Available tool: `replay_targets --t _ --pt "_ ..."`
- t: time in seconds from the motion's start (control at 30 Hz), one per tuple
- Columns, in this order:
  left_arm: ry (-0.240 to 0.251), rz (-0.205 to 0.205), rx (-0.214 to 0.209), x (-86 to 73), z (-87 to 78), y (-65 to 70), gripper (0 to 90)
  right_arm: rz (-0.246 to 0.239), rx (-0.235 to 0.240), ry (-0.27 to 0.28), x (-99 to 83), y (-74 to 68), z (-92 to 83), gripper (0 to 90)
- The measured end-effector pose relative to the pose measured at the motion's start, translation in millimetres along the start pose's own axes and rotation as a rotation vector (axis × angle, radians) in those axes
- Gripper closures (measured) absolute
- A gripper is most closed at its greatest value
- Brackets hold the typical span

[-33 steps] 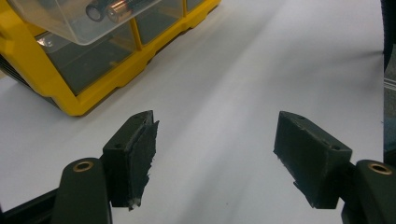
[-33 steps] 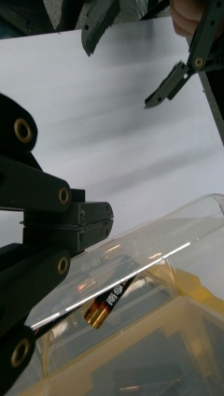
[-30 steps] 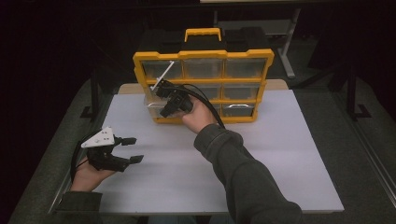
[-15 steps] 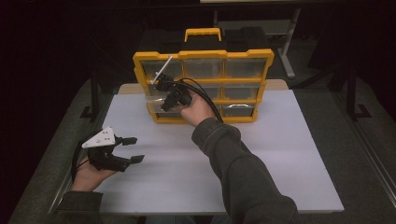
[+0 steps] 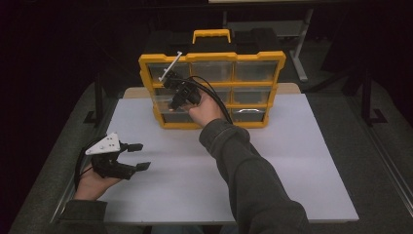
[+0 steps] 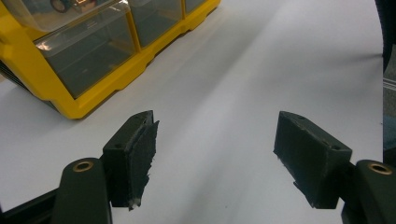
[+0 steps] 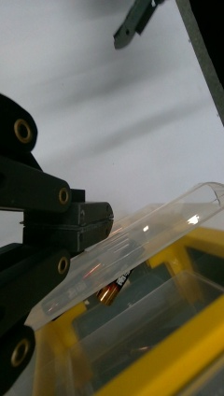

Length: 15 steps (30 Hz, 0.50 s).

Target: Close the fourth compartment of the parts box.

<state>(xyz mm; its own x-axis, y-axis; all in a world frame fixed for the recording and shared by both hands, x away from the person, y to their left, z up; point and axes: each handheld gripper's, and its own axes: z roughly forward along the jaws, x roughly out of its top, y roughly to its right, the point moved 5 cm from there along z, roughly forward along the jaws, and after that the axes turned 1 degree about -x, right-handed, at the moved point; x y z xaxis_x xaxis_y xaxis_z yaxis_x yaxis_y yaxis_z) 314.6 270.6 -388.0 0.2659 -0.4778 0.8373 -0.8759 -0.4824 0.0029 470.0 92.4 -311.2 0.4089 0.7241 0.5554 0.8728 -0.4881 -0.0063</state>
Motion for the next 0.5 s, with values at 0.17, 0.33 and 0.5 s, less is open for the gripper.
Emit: replay_targets --t 0.17,0.33,0.5 --pt "0.001 -0.004 -0.001 -0.1 -0.1 0.4 29.0 0.009 -0.011 -0.003 1.9 4.3 0.9 89.0" --pt "0.000 -0.003 -0.002 -0.1 0.6 0.8 28.9 0.037 -0.056 0.008 0.6 14.9 -2.6 89.0" --pt "0.004 -0.004 0.000 0.4 0.4 0.7 28.9 0.043 -0.081 0.020 -0.5 20.3 -4.4 89.1"
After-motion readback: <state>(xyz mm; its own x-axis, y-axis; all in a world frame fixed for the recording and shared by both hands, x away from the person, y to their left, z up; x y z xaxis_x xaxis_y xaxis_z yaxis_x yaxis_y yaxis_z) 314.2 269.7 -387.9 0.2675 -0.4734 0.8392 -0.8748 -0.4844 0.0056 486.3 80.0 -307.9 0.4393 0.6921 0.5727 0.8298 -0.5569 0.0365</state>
